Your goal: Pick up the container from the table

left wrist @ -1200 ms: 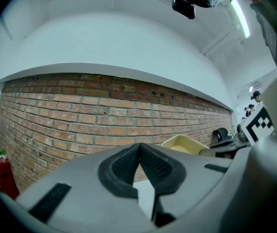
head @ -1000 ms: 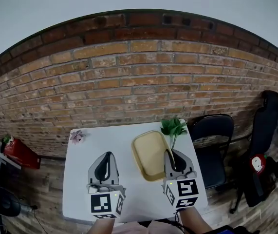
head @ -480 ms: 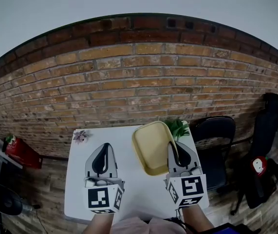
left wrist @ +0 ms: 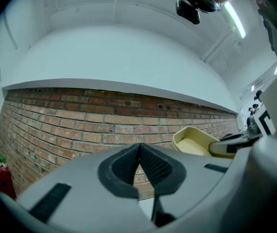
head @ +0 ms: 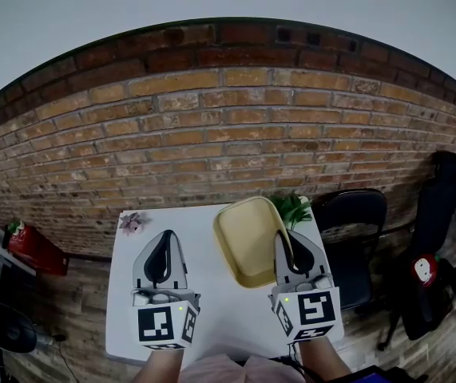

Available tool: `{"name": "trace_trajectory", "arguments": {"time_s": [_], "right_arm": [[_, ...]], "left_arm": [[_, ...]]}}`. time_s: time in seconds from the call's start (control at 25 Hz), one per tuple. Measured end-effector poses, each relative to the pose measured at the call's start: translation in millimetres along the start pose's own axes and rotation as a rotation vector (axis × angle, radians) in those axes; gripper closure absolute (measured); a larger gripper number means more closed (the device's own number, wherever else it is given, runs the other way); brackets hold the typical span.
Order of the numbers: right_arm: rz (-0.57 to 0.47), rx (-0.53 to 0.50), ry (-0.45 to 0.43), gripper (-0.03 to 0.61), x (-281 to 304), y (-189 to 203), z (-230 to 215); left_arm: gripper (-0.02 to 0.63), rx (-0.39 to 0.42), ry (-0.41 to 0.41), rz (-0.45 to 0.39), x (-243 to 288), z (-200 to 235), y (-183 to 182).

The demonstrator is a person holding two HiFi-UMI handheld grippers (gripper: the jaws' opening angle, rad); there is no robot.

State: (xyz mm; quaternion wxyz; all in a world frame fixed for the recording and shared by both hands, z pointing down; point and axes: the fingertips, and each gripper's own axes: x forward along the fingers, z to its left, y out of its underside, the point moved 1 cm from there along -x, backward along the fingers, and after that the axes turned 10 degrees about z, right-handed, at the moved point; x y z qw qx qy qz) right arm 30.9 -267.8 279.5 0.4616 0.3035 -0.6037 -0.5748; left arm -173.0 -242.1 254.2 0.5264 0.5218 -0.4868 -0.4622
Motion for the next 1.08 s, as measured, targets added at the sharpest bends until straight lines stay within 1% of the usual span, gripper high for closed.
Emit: {"name": "trace_trajectory", "arguments": {"time_s": [0.24, 0.76, 1.08], "right_arm": [[-0.023, -0.006, 0.000, 0.565, -2.4, -5.1, 0.4], [-0.029, -0.007, -0.010, 0.565, -4.3, -7.1, 2.7], [-0.019, 0.002, -0.001, 0.565, -5.1, -2.3, 2.1]], "left_arm": [[0.604, 0.004, 0.008, -0.005, -2.4, -3.9, -2.2], [0.604, 0.011, 0.010, -0.004, -4.4, -6.9, -3.3], [0.604, 0.015, 0.011, -0.007, -5.6, -7.6, -1.9]]}}
